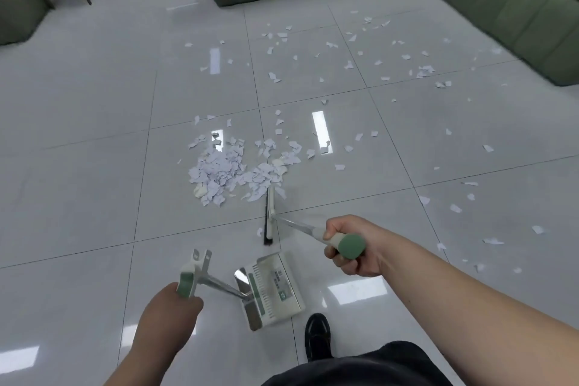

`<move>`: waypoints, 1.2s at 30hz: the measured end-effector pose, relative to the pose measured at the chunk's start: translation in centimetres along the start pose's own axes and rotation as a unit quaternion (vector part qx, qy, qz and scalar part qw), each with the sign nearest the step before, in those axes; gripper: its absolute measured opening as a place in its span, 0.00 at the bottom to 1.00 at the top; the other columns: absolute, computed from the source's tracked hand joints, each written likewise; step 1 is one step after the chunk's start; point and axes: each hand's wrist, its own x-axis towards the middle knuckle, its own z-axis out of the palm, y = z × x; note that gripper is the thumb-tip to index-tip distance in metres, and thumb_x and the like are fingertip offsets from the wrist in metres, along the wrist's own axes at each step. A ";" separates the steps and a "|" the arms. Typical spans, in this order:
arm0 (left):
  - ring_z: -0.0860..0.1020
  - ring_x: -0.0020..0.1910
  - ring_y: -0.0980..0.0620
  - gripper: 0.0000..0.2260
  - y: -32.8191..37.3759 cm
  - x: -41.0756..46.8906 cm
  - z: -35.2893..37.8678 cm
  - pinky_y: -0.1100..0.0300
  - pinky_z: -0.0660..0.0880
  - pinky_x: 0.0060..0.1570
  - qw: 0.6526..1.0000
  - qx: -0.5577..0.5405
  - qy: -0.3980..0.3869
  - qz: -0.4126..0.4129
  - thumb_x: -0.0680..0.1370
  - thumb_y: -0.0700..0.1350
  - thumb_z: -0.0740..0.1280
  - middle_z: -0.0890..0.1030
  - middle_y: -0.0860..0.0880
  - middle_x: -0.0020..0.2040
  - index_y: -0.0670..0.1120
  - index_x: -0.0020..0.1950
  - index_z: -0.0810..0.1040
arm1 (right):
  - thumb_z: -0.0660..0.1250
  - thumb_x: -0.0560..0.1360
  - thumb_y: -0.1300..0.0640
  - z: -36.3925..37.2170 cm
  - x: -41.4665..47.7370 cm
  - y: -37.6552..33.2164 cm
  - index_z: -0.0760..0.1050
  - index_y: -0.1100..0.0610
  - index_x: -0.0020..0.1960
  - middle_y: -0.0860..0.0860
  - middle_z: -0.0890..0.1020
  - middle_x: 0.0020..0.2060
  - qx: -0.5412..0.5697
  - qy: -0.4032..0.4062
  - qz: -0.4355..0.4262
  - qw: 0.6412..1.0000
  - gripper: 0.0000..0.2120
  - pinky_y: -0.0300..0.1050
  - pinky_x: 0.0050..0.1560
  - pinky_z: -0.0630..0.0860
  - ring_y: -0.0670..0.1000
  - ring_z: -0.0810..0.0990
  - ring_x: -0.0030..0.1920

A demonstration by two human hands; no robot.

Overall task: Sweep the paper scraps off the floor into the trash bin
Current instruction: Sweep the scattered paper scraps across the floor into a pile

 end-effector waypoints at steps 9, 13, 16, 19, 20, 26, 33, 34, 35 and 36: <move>0.65 0.30 0.45 0.05 -2.9 -2.2 1.0 0.54 0.64 0.33 0.998 -0.043 -0.003 -0.048 0.71 0.37 0.63 0.68 0.47 0.29 0.42 0.37 0.67 | 0.65 0.70 0.62 2.8 3.3 0.8 0.70 0.59 0.51 0.56 0.75 0.29 -0.114 0.004 0.012 0.993 0.10 0.34 0.22 0.59 0.50 0.66 0.22; 0.67 0.29 0.45 0.05 -2.7 -2.3 1.4 0.55 0.65 0.33 0.998 -0.041 0.004 -0.054 0.72 0.37 0.63 0.70 0.47 0.30 0.42 0.38 0.68 | 0.65 0.70 0.66 2.5 3.4 0.0 0.71 0.60 0.47 0.57 0.75 0.31 -0.169 0.038 -0.025 0.985 0.07 0.36 0.27 0.60 0.51 0.71 0.21; 0.68 0.30 0.45 0.05 -2.1 -2.4 1.5 0.55 0.64 0.32 0.998 -0.032 0.012 -0.050 0.73 0.38 0.64 0.72 0.46 0.31 0.42 0.38 0.69 | 0.67 0.69 0.66 2.1 4.1 -0.4 0.73 0.60 0.47 0.57 0.75 0.33 -0.202 0.044 -0.042 0.977 0.08 0.38 0.30 0.62 0.55 0.73 0.31; 0.69 0.31 0.45 0.05 -1.1 -2.3 1.6 0.55 0.63 0.32 0.999 -0.021 0.020 -0.036 0.74 0.38 0.64 0.73 0.45 0.32 0.41 0.38 0.70 | 0.68 0.67 0.65 0.9 4.5 -1.0 0.75 0.61 0.48 0.57 0.76 0.34 -0.215 0.049 -0.058 0.974 0.10 0.39 0.29 0.65 0.56 0.74 0.35; 0.69 0.31 0.45 0.06 -0.7 -2.1 1.7 0.55 0.63 0.32 0.999 -0.022 0.020 -0.033 0.74 0.38 0.64 0.73 0.45 0.32 0.41 0.38 0.70 | 0.68 0.67 0.65 0.5 4.4 -1.1 0.76 0.62 0.49 0.57 0.76 0.35 -0.219 0.051 -0.065 0.972 0.10 0.39 0.29 0.66 0.57 0.74 0.36; 0.67 0.31 0.47 0.07 4.0 -1.0 3.1 0.55 0.63 0.32 0.999 -0.017 -0.023 0.032 0.74 0.38 0.64 0.71 0.47 0.32 0.43 0.38 0.68 | 0.68 0.68 0.68 -3.3 1.7 -0.7 0.76 0.66 0.53 0.58 0.76 0.40 -0.194 0.090 -0.103 0.971 0.14 0.42 0.33 0.71 0.55 0.77 0.31; 0.69 0.31 0.46 0.07 12.4 -0.2 6.5 0.55 0.63 0.32 0.990 0.038 -0.058 0.123 0.74 0.39 0.65 0.73 0.45 0.33 0.42 0.39 0.69 | 0.66 0.70 0.72 -11.2 -3.3 0.7 0.76 0.68 0.55 0.59 0.78 0.35 -0.028 0.164 -0.124 0.978 0.13 0.41 0.29 0.73 0.54 0.76 0.29; 0.69 0.30 0.46 0.07 14.0 -0.3 7.3 0.56 0.63 0.32 0.987 0.047 -0.066 0.138 0.74 0.39 0.65 0.72 0.46 0.33 0.42 0.39 0.68 | 0.66 0.70 0.71 -12.9 -4.1 1.2 0.76 0.66 0.53 0.60 0.78 0.35 0.005 0.177 -0.122 0.977 0.11 0.40 0.29 0.73 0.54 0.76 0.28; 0.69 0.30 0.46 0.07 15.6 -0.6 8.2 0.56 0.63 0.32 0.984 0.055 -0.073 0.150 0.74 0.39 0.65 0.72 0.46 0.33 0.42 0.39 0.68 | 0.66 0.70 0.70 -14.6 -4.9 1.7 0.77 0.65 0.52 0.59 0.77 0.34 0.040 0.189 -0.120 0.974 0.11 0.39 0.28 0.72 0.53 0.75 0.27; 0.69 0.30 0.46 0.06 17.3 -0.9 9.2 0.56 0.63 0.32 0.982 0.061 -0.082 0.160 0.74 0.39 0.65 0.72 0.46 0.32 0.42 0.39 0.68 | 0.65 0.70 0.70 -16.5 -5.6 2.2 0.77 0.64 0.52 0.59 0.77 0.33 0.072 0.202 -0.117 0.970 0.11 0.38 0.27 0.72 0.53 0.75 0.26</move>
